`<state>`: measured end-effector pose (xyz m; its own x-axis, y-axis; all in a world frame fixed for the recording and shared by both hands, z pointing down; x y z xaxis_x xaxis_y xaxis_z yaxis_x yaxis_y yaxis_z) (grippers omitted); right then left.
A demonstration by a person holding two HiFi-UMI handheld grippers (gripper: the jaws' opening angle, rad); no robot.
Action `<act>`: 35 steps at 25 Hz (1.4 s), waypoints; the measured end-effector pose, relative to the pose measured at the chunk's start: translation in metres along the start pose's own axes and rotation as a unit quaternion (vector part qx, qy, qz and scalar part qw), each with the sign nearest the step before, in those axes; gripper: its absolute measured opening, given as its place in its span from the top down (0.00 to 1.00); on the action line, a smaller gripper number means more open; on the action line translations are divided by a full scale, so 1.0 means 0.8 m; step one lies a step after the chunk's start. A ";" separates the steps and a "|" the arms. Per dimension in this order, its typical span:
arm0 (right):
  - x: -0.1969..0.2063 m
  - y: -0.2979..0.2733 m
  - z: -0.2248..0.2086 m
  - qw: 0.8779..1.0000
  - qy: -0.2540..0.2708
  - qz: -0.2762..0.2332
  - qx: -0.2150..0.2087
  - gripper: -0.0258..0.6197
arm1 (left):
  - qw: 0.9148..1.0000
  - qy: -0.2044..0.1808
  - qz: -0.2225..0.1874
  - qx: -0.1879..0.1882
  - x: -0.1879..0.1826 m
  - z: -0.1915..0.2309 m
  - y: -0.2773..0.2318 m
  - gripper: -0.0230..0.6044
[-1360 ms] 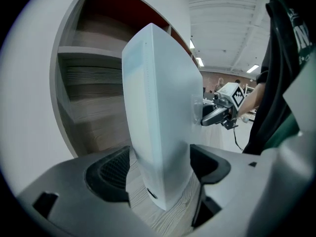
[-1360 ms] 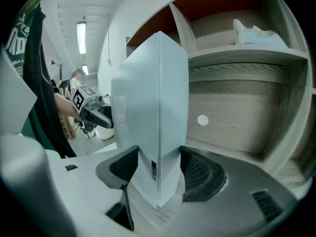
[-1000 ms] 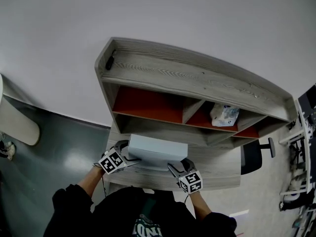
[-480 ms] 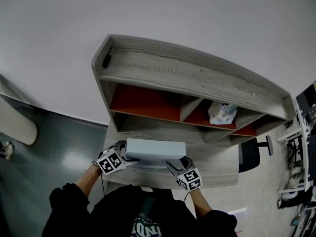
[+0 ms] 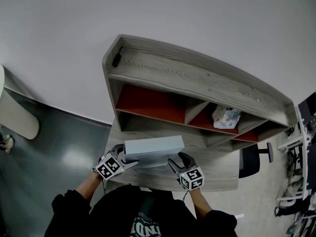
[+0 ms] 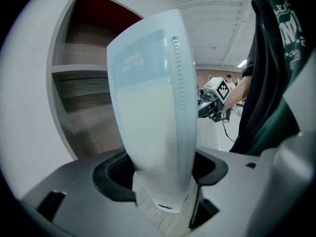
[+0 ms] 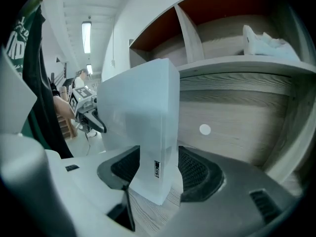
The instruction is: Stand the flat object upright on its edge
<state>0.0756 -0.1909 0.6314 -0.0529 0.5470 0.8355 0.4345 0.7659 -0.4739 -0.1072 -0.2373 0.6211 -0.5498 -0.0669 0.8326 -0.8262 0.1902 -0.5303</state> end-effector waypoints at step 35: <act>-0.038 -0.027 0.051 0.997 -0.038 -0.011 -0.062 0.88 | 0.921 0.134 0.027 -0.364 0.039 0.111 0.061 0.46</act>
<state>0.0313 -0.2100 0.6046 -0.1301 0.5586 0.8192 0.5399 0.7328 -0.4140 -0.1759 -0.3169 0.6071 -0.4576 0.1880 0.8690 -0.4435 0.7988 -0.4064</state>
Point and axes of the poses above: the fingertips, and each gripper's own axes: y backward along the fingers, z to its left, x out of its underside, the point moved 1 cm from there along y, backward along the fingers, and after that the axes turned 11 degrees about -y, right-handed, at the moved point
